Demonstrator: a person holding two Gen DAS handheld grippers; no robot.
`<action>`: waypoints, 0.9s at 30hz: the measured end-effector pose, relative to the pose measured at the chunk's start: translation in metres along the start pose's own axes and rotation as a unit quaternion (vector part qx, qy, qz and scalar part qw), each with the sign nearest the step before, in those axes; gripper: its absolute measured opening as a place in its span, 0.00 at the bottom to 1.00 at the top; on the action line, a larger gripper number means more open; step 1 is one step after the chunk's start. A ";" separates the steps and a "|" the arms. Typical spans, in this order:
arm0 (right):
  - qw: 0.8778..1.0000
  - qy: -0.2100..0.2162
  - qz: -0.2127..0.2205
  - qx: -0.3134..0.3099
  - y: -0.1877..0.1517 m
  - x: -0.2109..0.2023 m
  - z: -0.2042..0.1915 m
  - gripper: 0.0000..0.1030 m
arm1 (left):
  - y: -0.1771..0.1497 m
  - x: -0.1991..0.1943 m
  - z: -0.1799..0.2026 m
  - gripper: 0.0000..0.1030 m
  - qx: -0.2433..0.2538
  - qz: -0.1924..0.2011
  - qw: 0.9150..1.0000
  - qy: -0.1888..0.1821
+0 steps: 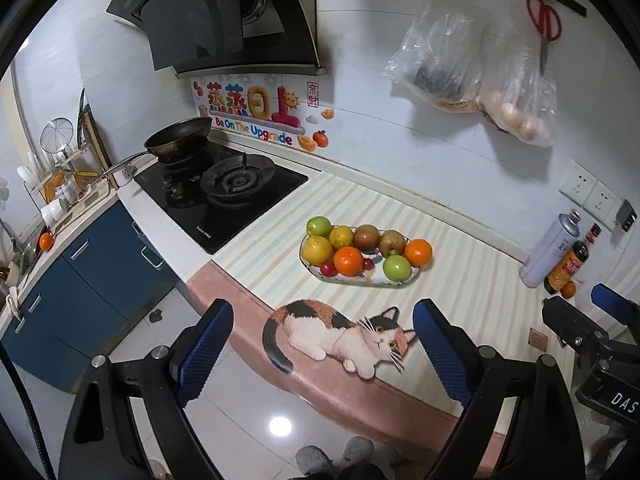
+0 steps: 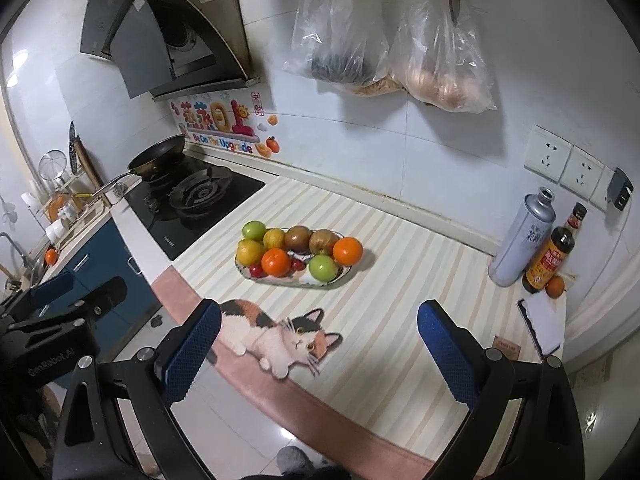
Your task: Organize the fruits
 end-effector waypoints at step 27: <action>0.999 -0.009 -0.045 0.008 0.051 0.087 0.012 0.98 | 0.048 0.068 0.006 0.99 -0.003 -0.043 0.999 0.013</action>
Point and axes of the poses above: each gripper's, at about its wrist camera, not at the fingertips, and x roughly the way its jaws point, z to its right, y to its top, the point moved 2 cm from there along x, roughly the way its jaws point, and after that the axes turned 13 degrees about -z, right-handed, at the moved point
